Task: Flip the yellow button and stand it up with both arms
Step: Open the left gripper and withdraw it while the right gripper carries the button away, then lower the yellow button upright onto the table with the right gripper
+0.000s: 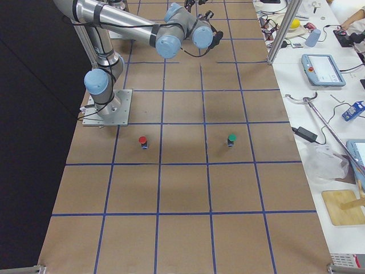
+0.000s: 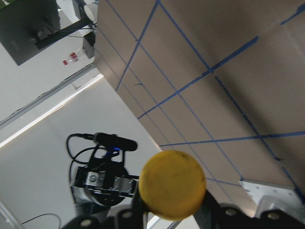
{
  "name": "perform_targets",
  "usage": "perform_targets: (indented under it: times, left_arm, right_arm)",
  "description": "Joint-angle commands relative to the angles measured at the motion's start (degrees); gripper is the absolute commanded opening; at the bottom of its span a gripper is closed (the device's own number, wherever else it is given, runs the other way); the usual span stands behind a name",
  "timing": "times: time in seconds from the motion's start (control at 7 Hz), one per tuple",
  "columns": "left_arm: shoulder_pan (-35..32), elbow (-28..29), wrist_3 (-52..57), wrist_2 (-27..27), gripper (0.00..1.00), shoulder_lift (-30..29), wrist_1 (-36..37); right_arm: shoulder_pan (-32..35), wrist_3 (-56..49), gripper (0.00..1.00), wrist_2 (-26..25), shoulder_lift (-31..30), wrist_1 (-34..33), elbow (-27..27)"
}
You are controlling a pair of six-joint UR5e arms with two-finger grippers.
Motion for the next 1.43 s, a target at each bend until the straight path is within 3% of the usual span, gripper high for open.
perform_targets:
  times: [0.0,0.14,0.29,0.43,0.57,0.71,0.86,1.0,1.14,1.29]
  left_arm:
    - [3.0,3.0,-5.3,20.7,0.99,1.4,8.0]
    - [3.0,6.2,-4.0,34.1,0.98,0.3,10.0]
    - [2.6,8.0,5.0,46.9,0.98,0.5,9.1]
    - [1.9,8.3,11.9,56.4,0.98,1.0,8.9]
    - [0.6,8.5,19.0,64.7,0.99,1.6,7.4]
    - [-1.0,9.5,25.9,69.6,0.99,2.4,6.9]
    - [-1.6,10.4,31.4,75.9,0.98,4.2,3.7]
    - [-2.3,10.2,31.9,73.0,0.98,6.6,1.0]
    - [-2.4,8.8,32.1,71.8,0.99,8.1,0.5]
    - [-2.4,8.2,33.8,72.9,0.99,9.3,0.6]
  right_arm:
    - [-2.2,0.0,0.15,-26.2,-0.1,-6.8,-0.6]
    - [-2.2,-0.7,0.14,-37.7,-0.4,-8.6,-0.4]
    - [-2.2,-2.8,0.1,-46.0,-1.1,-8.9,0.3]
    - [-2.3,-6.1,0.06,-54.1,-1.0,-12.4,1.0]
    - [-2.4,-13.1,0.05,-58.3,-1.0,-17.5,2.7]
    - [-5.2,-22.9,0.04,-61.3,-1.0,-28.2,5.4]
    - [-11.8,-31.7,0.03,-60.4,-0.9,-33.8,9.1]
    - [-17.2,-43.1,0.03,-59.9,-0.4,-45.6,14.8]
    - [-20.9,-55.3,0.03,-56.1,-0.5,-56.9,21.7]
    - [-25.8,-65.9,0.03,-50.3,-0.7,-63.7,27.1]
